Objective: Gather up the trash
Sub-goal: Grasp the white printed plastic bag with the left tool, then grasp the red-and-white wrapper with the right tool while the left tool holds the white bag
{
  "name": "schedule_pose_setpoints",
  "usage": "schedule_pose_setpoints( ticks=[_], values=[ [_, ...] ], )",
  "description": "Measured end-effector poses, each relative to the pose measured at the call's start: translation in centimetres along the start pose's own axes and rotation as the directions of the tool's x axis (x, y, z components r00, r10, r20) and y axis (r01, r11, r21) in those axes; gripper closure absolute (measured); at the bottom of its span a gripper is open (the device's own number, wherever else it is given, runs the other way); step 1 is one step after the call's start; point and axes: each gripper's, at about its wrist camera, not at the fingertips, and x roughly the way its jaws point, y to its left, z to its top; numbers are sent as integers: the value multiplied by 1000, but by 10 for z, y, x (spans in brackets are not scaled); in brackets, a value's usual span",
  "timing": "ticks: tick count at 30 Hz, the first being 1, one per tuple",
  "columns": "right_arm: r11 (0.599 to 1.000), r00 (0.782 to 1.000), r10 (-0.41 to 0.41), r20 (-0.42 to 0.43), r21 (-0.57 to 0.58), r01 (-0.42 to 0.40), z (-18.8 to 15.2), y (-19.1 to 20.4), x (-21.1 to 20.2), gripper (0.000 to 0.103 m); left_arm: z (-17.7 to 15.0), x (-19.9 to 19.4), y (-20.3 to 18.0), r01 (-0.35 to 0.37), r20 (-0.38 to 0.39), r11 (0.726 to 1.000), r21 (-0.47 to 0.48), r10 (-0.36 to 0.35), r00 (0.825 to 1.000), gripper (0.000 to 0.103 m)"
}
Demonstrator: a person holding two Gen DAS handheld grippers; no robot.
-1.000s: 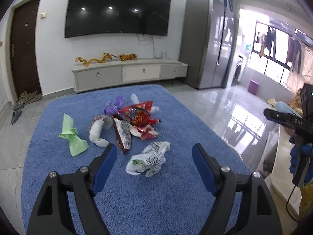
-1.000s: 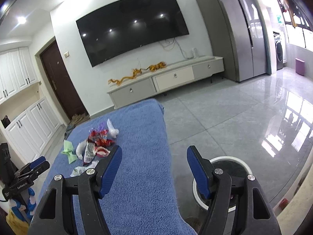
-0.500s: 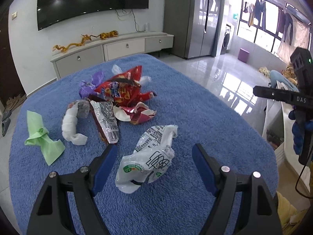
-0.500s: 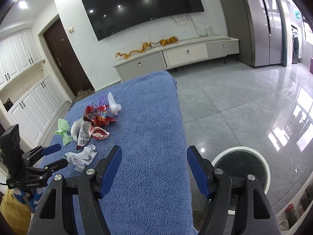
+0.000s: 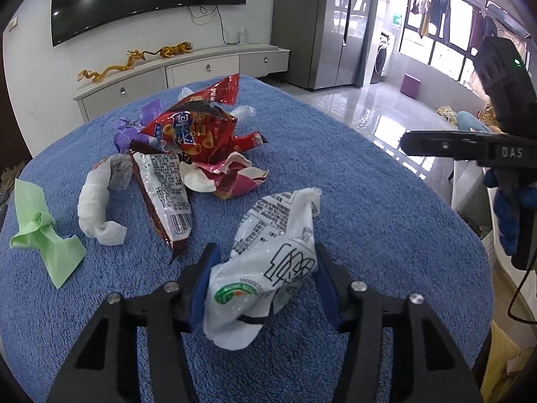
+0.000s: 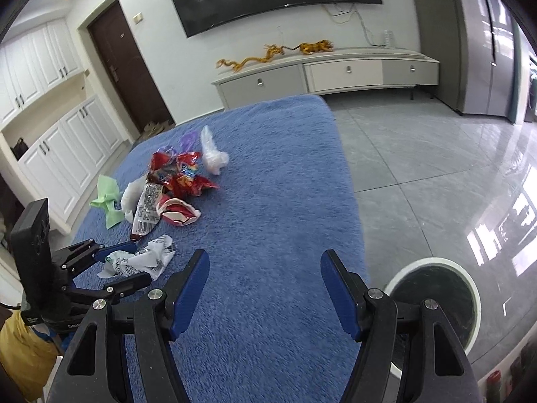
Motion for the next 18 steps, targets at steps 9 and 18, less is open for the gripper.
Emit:
schedule_pose_setpoints(
  ticks=[9,18],
  values=[
    [990,991,113,-68,-78,-118,22,36,44,37,-7,-30,18,15,71,997,-78,-10,997,56],
    [949,967,200,-157,-216,-231,34,81,97,37,-14,-67,47,-20,138,987,-160,42,990,56]
  ],
)
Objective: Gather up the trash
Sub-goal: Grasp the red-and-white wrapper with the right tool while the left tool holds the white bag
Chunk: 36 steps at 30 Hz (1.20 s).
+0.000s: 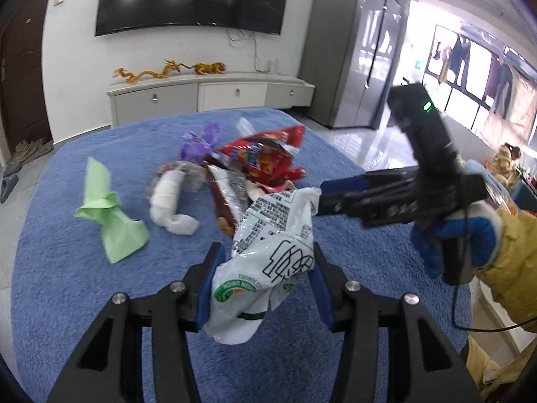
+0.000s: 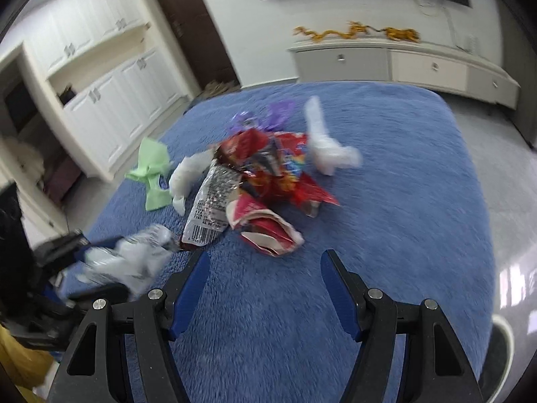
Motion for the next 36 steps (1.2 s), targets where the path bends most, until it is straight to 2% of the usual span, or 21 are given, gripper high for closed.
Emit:
schedule_pose_setpoints(
  ticks=[5,10,13,16,17,19,24,30,36],
  values=[
    [995,999,-36,-14,-95,34,9,8,21,37,-3,-9,6,-11,21,1000,-29,11,1000,56],
    [984,999,-20,-43,-175,12,13,12,38,37,-5,-9,11,-15,27,999,-49,16,1000,56],
    [977,997,-40,-61,-211,26,13,14,49,37,-6,-11,11,-16,29,999,-51,17,999,56],
    [972,996,-69,-55,-231,54,12,16,55,51,-6,-12,11,-18,32,998,-55,20,999,56],
    [972,996,-69,-50,-228,56,11,16,54,61,-6,-13,11,-19,34,998,-55,21,999,56],
    [976,997,-60,-45,-214,49,7,14,50,65,-5,-13,11,-20,38,998,-56,23,999,56],
    [984,999,-21,-31,-176,15,-12,16,27,67,-7,-22,8,-28,49,998,-55,31,998,56],
    [995,1000,8,25,-97,-6,-37,16,-25,67,-8,-29,-1,-32,53,998,-50,35,998,56],
    [998,993,-53,102,43,48,-61,-8,-86,67,0,-26,-24,-7,49,1000,-24,8,999,56]
  ],
)
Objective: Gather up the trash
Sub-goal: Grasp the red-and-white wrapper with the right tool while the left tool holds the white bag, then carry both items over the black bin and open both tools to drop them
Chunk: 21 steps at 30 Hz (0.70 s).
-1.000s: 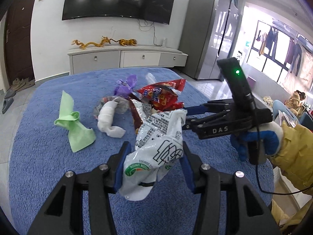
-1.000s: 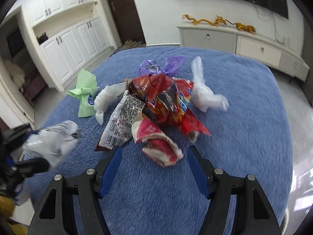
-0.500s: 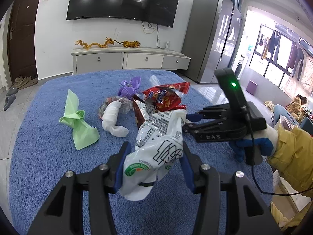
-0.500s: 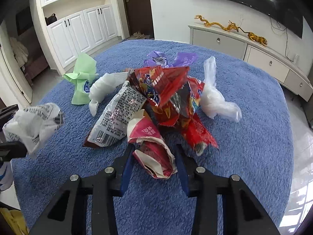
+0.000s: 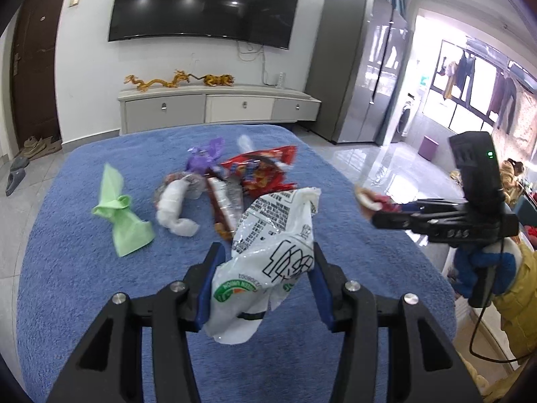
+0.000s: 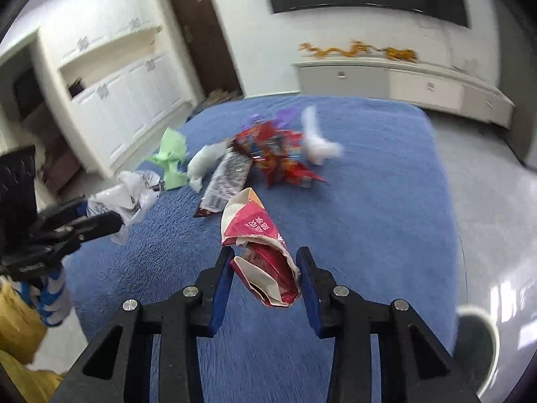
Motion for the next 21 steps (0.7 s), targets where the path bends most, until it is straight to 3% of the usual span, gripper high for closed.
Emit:
schedule_pose_setpoints(
  ticks=[6,12,21],
  values=[
    [977,986,-157,53,151,148,-30,-47,-62,67,16,17,-44,72,-13,996,57,-71,997,56],
    [889,947,-320,19,351,293,-74,-116,-105,67,42,61,-110,170,-70,976,138,-161,984,56],
    [759,921,-383,-73,544,358,-116,-203,-118,65,71,156,-218,287,-220,937,197,-243,945,56]
  ],
)
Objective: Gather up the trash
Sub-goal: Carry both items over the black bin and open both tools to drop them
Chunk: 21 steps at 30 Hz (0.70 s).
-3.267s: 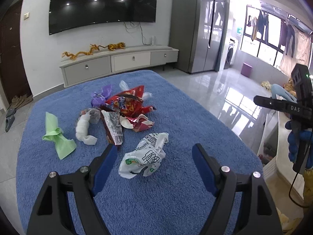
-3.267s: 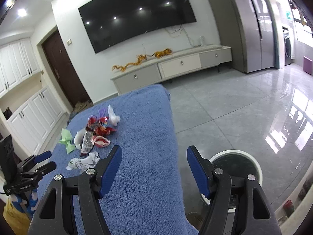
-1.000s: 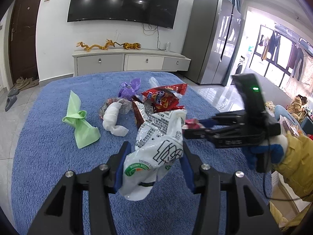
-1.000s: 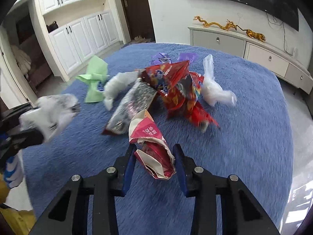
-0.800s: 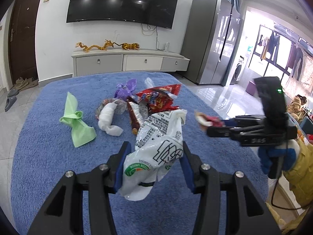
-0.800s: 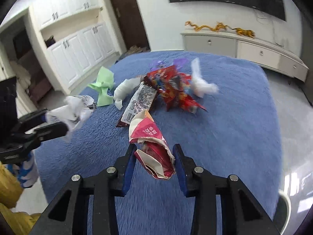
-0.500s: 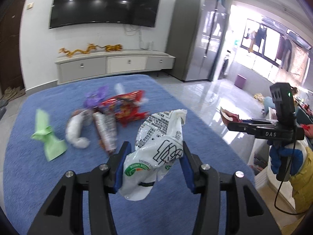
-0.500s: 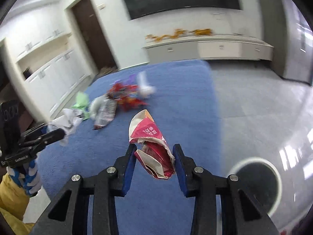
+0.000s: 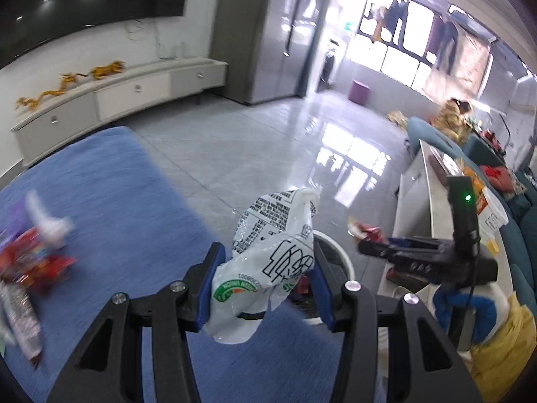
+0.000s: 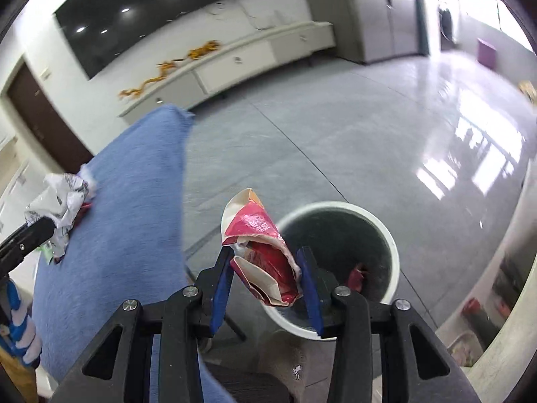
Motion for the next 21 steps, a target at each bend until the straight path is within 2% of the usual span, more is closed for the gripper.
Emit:
schedule_pose_setpoints(
  ticks=[6,9,10,11,12,13,21],
  values=[
    [998,999,-22,-44,64,25,6,-36,24,65,25,67,-39,24,-76,998,49,-21,997,55],
    [996,998,-37,-51,81,41,11,-48,32,62,33,90,-45,39,-96,999,29,-36,995,54],
    [995,998,-39,-54,86,44,12,-49,35,60,35,96,-47,44,-103,999,18,-42,994,53],
    [994,997,-49,-58,92,54,12,-51,37,52,38,102,-48,49,-110,999,6,-48,993,52],
    [993,996,-60,-61,98,66,13,-55,39,45,40,107,-47,57,-119,998,-7,-58,991,50],
    [992,996,-69,-61,106,75,13,-60,39,44,42,112,-48,70,-128,997,-22,-72,989,47],
    [985,996,-81,-22,154,84,8,-71,17,44,46,122,-55,102,-142,993,-57,-110,984,43]
  ],
)
